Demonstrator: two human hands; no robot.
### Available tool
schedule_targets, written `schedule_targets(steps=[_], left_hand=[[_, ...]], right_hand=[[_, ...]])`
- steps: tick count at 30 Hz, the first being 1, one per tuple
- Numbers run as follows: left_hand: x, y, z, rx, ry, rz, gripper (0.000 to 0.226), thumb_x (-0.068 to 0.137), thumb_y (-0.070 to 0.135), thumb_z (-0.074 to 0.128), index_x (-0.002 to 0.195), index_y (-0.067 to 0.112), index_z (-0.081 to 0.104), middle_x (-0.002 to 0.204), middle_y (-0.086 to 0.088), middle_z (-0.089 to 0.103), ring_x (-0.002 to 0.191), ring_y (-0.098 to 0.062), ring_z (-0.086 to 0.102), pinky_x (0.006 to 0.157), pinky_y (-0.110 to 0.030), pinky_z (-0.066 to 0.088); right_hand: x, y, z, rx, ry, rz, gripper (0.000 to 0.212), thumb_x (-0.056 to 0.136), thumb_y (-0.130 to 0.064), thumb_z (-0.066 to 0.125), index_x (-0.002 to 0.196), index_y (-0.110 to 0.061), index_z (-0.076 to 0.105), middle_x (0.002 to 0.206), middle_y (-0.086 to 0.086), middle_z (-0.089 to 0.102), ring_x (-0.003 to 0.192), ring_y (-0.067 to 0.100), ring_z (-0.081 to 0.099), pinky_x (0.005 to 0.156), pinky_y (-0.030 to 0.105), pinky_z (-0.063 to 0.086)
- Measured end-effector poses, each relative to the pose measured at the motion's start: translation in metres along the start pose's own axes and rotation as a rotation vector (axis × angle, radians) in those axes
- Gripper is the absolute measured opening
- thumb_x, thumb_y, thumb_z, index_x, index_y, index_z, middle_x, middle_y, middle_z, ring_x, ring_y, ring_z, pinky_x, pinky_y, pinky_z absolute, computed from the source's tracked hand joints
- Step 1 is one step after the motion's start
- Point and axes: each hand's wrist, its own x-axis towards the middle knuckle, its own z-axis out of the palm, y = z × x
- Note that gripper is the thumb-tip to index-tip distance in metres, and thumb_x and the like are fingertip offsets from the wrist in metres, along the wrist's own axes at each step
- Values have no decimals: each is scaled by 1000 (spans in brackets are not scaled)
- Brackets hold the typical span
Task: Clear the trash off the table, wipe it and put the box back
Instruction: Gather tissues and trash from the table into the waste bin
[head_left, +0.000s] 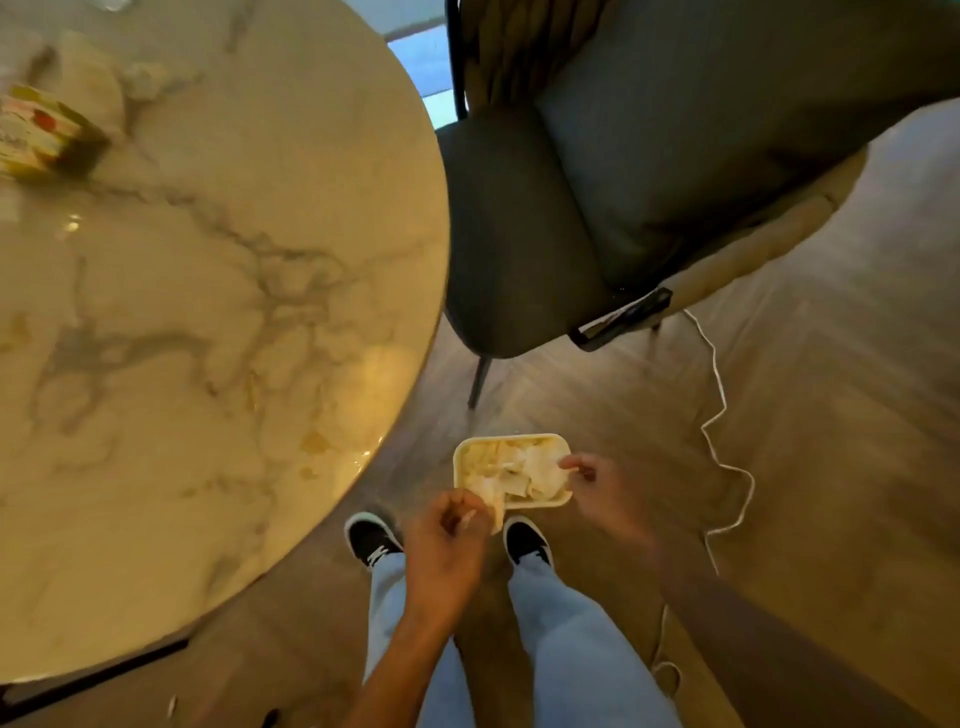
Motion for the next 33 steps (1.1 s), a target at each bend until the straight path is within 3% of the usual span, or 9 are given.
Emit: schedule_targets(steps=[4,7,10,13,15,18,22,27,33], left_hand=[[36,-50,39,107,9,-75,15,85,13,66,78,26,67,74,14,65,75,-1,62,62,-6,41],[70,-93,63,216,12,-74,8,88,19,66,91,23,72,80,13,67,70,6,58,57,-1,38],[111,-142,81,362,-81,-58,35,89,25,65,123,19,62,112,7,63,91,-1,58,69,-3,38],[150,-189,100,588,-211,-8,56,87,28,65,139,18,46,135,-4,53,118,-16,52,97,-27,43],[173,-211,113,708,-257,22,62,89,26,60,145,17,37,145,-5,43,127,-21,45,106,-37,38],[204,-238,132,1029,-339,116,65,93,34,47,150,14,22,152,-8,30,137,-28,29,111,-42,24],[234,-265,150,1206,-413,87,67,91,37,48,147,11,21,148,-11,25,136,-32,23,109,-47,26],[245,-278,154,1182,-448,-11,66,88,38,52,144,11,27,149,-11,22,137,-34,20,110,-49,26],[205,-254,128,890,-235,59,40,88,29,55,127,20,53,136,-9,42,129,-28,35,106,-43,35]], right_hand=[[37,52,29,-116,-148,-7,40,93,-14,51,131,-24,55,101,4,64,68,6,58,67,24,46],[70,85,52,-234,-201,-22,51,93,-18,48,143,-19,42,146,6,44,118,20,54,100,34,44],[100,109,71,-363,-232,-26,55,95,-18,44,149,-15,31,157,3,24,140,20,31,112,32,31],[131,137,86,-488,-281,-47,58,95,-17,45,150,-11,26,157,5,22,142,21,27,109,31,29],[150,156,97,-523,-351,-45,60,94,-17,46,150,-10,25,157,4,21,141,23,28,109,33,31],[174,181,113,-593,-447,-73,63,93,-20,49,150,-10,24,158,5,18,140,27,32,107,36,36],[193,194,124,-630,-452,-101,54,93,-22,49,143,-8,36,151,9,30,130,31,43,101,39,42],[203,196,122,-592,-418,-118,44,92,-16,49,135,-9,48,143,11,41,128,31,44,102,40,41],[176,171,97,-483,-254,-101,36,88,-9,52,121,-18,62,133,10,52,118,24,51,93,32,43]])
